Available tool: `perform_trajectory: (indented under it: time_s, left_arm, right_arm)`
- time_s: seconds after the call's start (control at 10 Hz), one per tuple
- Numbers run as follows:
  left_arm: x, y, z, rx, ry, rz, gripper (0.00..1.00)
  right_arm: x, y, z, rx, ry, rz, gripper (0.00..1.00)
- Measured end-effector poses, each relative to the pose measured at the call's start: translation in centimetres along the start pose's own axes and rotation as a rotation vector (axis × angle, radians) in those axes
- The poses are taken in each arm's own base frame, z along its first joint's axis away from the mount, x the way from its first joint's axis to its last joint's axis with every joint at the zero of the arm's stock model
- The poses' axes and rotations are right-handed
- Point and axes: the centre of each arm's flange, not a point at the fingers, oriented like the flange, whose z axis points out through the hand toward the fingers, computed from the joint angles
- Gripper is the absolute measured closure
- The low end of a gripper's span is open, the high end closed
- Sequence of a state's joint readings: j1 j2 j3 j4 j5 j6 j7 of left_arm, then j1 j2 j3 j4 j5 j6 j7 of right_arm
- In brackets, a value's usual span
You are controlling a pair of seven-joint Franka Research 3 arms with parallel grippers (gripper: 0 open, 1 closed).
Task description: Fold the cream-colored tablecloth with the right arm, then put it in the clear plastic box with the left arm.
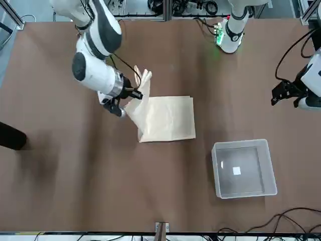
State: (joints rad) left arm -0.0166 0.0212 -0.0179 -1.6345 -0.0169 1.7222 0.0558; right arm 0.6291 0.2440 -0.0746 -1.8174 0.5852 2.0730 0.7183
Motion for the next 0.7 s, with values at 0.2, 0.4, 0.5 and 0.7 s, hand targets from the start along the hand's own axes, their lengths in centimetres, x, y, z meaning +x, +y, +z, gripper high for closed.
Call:
perform_trajectory:
  time_s: [0.2, 0.4, 0.5, 0.7]
  left_arm:
    - [0.0, 0.0, 0.0, 0.0, 0.0, 0.0, 0.0]
    - [0.0, 0.0, 0.1, 0.0, -0.001, -0.001, 0.0]
    - [0.0, -0.1, 0.1, 0.0, -0.001, -0.002, 0.0]
    - [0.0, -0.1, 0.1, 0.0, -0.001, -0.003, 0.0]
  right_arm:
    - [-0.4, -0.9, 3.7, -0.011, 0.017, 0.004, 0.92]
    - [-0.7, -1.4, 6.5, -0.022, 0.03, -0.001, 0.92]
    - [-0.7, -1.5, 7.4, -0.021, 0.041, -0.001, 0.92]
    - [0.0, -1.3, 9.4, -0.024, 0.058, 0.006, 0.92]
